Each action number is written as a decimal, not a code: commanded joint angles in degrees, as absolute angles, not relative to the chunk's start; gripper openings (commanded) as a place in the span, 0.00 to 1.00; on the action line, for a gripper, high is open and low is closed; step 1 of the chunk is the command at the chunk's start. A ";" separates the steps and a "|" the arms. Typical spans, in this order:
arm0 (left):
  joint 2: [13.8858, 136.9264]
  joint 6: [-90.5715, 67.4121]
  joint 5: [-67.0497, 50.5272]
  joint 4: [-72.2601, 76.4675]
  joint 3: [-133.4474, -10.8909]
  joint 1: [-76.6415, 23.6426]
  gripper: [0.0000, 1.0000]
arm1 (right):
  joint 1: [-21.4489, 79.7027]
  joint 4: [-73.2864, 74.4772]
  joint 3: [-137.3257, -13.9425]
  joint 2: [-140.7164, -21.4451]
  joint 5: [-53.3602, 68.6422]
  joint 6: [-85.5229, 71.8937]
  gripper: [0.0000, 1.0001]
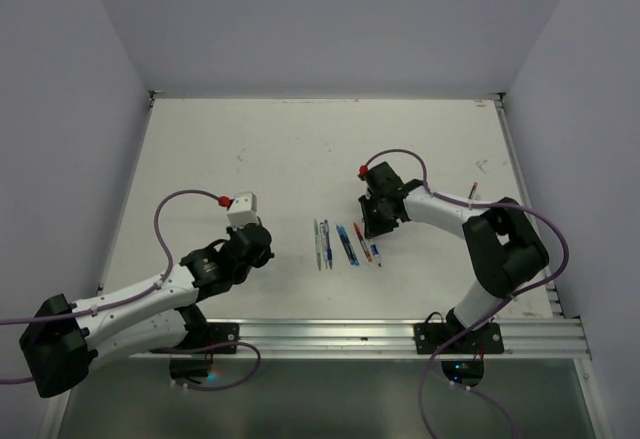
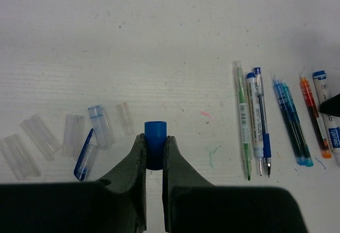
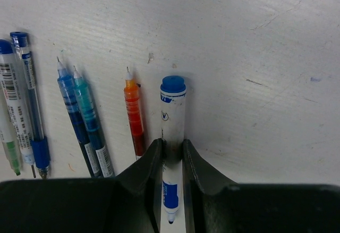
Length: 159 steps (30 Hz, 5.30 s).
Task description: Open the pen caps
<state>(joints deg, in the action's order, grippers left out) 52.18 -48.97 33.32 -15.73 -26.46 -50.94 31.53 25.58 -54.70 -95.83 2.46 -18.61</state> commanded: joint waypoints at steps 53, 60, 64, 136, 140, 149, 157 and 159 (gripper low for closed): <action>76.90 -47.46 32.26 -5.01 -30.41 -46.23 0.28 | 32.34 30.50 -53.88 -78.14 -4.22 -20.74 0.52; 76.64 -47.81 31.73 -5.01 -30.15 -45.97 0.29 | 32.34 30.15 -53.00 -77.61 -4.40 -20.74 0.52; 75.41 -47.55 30.85 -5.54 -30.50 -45.88 0.29 | 32.17 30.06 -52.91 -77.34 -4.57 -21.00 0.52; 60.47 -38.93 -0.26 17.58 -22.15 -47.02 0.47 | -21.62 20.74 -49.75 -95.09 -12.39 -24.35 0.23; 60.56 -38.94 -0.26 17.31 -22.06 -46.85 0.47 | -21.62 20.83 -49.13 -95.10 -13.18 -24.35 0.04; 60.64 -39.73 -0.61 16.44 -23.20 -46.85 0.47 | -20.75 28.28 -53.87 -82.47 -14.42 -26.19 0.00; 61.79 -39.29 -2.63 14.42 -26.98 -46.85 0.48 | -6.98 37.00 -63.45 -71.54 -6.27 -22.95 0.00; 63.10 -38.50 -4.56 13.46 -30.04 -46.85 0.48 | -2.83 36.74 -63.72 -72.67 3.45 -20.66 0.00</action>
